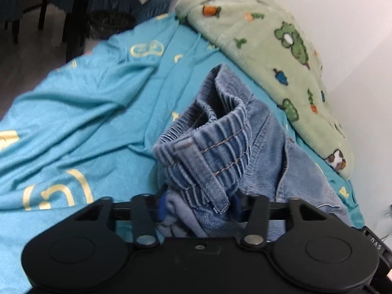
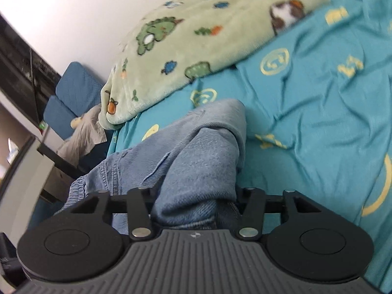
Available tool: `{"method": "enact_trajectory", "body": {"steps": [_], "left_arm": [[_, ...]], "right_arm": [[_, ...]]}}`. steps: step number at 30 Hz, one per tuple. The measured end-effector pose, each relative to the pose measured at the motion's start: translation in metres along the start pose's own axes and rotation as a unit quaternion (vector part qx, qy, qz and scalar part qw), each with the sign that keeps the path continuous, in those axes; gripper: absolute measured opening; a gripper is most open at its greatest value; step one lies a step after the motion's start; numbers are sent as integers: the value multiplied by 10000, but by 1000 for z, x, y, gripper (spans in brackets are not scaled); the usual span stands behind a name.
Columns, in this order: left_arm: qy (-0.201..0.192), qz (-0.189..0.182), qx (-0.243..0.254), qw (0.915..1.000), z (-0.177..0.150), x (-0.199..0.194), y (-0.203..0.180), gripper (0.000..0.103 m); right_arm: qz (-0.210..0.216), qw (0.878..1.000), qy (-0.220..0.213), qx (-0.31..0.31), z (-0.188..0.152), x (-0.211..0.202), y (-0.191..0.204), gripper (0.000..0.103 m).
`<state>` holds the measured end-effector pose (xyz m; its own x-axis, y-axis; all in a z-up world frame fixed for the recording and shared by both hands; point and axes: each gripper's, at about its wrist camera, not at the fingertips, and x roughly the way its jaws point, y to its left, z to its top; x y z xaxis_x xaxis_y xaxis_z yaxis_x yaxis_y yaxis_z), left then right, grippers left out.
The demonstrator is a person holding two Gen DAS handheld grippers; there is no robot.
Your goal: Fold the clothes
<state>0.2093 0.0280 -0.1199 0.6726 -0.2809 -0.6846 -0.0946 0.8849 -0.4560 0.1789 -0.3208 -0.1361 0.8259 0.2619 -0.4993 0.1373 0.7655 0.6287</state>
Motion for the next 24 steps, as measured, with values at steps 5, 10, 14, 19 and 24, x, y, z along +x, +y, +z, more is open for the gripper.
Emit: {"method": "enact_trajectory", "body": {"steps": [5, 10, 14, 19, 24], "left_arm": [[-461, 5, 145, 9988, 5, -31, -21, 29], [-854, -282, 92, 9959, 12, -73, -50, 27], [-934, -601, 219, 9936, 10, -96, -86, 26], [-1031, -1064, 517, 9876, -9, -109, -145, 26], [-785, -1658, 874, 9791, -33, -95, -222, 26]], "right_arm": [[164, 9988, -364, -267, 12, -20, 26, 41], [556, 9937, -866, -440, 33, -61, 49, 39], [667, 9881, -1290, -507, 51, -103, 51, 38], [596, 9808, -1774, -544, 78, -161, 32, 37], [281, 9721, -2212, -723, 99, -225, -9, 37]]}}
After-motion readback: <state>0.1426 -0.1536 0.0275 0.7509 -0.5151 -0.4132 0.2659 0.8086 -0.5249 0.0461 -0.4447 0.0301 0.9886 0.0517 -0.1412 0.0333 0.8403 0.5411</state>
